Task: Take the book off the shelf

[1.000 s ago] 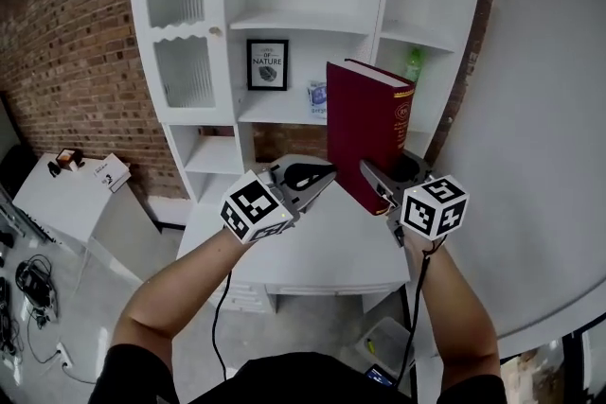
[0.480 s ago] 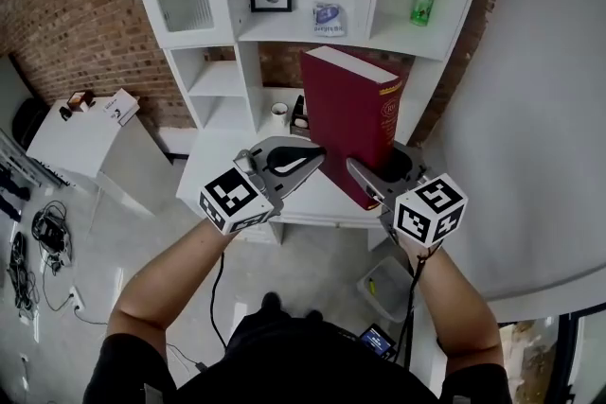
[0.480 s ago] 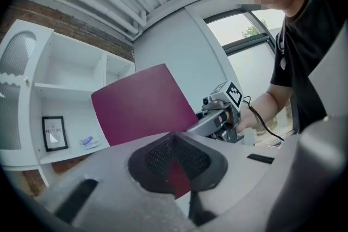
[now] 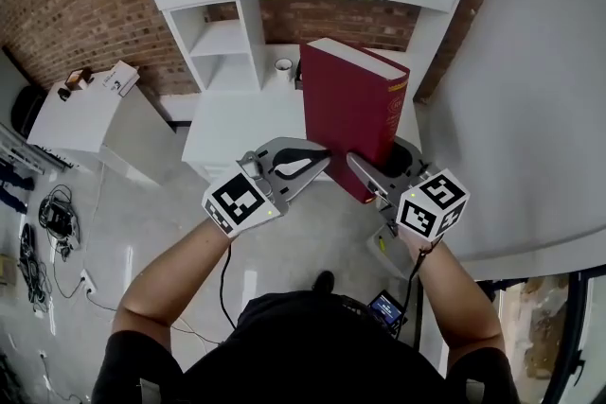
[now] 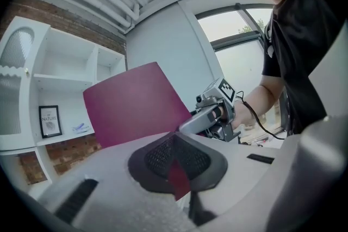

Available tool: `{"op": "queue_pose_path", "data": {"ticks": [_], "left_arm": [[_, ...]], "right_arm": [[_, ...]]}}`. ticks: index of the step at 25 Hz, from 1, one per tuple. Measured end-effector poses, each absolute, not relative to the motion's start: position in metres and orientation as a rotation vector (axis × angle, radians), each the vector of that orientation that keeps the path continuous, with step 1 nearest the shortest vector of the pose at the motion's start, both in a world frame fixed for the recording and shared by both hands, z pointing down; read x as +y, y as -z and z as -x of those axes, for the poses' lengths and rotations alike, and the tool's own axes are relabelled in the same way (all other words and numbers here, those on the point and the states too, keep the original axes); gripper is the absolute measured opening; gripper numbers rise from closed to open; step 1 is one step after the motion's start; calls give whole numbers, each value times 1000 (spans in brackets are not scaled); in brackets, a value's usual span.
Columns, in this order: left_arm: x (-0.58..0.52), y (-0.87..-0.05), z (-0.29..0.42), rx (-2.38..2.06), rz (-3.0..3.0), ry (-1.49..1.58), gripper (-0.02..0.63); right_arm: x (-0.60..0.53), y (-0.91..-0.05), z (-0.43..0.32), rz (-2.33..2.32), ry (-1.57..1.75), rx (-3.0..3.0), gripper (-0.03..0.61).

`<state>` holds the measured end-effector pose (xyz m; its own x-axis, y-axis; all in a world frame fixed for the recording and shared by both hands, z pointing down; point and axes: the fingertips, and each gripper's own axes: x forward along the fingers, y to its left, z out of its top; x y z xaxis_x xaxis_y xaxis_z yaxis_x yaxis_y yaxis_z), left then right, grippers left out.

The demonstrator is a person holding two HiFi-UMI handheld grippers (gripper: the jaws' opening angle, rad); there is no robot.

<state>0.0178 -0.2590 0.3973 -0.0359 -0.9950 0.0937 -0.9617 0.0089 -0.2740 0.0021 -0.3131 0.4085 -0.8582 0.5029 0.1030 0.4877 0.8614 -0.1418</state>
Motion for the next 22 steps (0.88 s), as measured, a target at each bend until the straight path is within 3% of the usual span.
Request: {"op": "queue_pose_path", "data": {"ticks": [22], "left_arm": [[-87, -479, -97, 2152, 2210, 282, 6]], "right_arm": [[-159, -475, -98, 600, -288, -2878, 242]]}}
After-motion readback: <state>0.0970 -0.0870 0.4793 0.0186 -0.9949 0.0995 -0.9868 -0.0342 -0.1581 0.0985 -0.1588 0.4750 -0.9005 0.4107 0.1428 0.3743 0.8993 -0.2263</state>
